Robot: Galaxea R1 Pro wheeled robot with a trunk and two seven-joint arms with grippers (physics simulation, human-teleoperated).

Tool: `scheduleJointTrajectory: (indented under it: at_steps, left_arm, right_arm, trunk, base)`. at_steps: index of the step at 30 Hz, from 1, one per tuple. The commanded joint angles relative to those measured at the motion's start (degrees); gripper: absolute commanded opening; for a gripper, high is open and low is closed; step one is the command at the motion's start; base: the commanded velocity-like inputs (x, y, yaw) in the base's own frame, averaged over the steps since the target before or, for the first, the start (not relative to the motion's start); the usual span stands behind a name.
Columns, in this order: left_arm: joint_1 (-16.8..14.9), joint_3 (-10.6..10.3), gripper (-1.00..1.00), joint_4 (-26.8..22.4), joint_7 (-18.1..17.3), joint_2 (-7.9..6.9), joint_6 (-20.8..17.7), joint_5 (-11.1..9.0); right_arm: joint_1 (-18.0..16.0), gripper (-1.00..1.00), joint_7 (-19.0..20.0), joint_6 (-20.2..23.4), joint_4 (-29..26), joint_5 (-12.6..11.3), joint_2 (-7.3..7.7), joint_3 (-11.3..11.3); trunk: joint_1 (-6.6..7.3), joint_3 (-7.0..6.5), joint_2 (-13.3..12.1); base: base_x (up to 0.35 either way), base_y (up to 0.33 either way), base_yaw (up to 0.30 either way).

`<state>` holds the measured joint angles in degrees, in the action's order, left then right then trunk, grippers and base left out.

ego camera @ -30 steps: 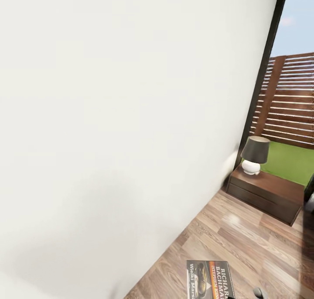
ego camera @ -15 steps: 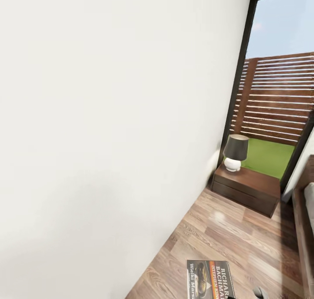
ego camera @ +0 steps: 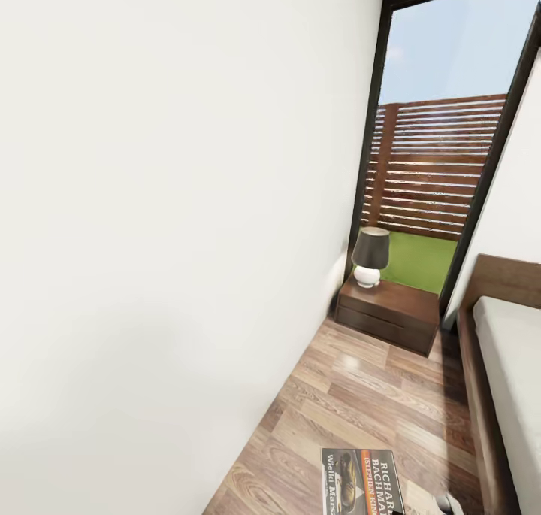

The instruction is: In the bedroom, move the book from the bed onto either nightstand, and place the two sandals side by side next to the bed.

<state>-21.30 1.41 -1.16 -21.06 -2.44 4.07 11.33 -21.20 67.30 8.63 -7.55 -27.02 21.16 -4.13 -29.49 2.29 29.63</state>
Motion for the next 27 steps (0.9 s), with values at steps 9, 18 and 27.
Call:
scheduleJointTrajectory:
  at_steps: [9, 18, 27]
  left_arm:
    - [0.0, 0.2, 1.00, 0.0, -0.1, -0.02, 0.3, 0.5]
    - [0.0, 0.2, 1.00, 0.0, -0.1, -0.02, 0.3, 0.5]
    - [0.0, 0.2, 1.00, 0.0, -0.1, -0.02, 0.3, 0.5]
  right_arm:
    - [-0.1, -1.00, 0.1, 0.6, 0.0, -0.7, 0.02, -0.2]
    - [-0.1, -1.00, 0.1, 0.6, 0.0, -0.7, 0.02, -0.2]
    - [-0.1, -1.00, 0.1, 0.5, 0.0, -0.7, 0.02, -0.2]
  trunk:
    - [-0.03, 0.12, 0.1]
    - [-0.03, 0.12, 0.1]
    - [-0.03, 0.12, 0.1]
  base:
    - [0.001, 0.000, -0.283]
    - [0.221, 0.000, -0.283]
    - [0.178, 0.000, -0.283]
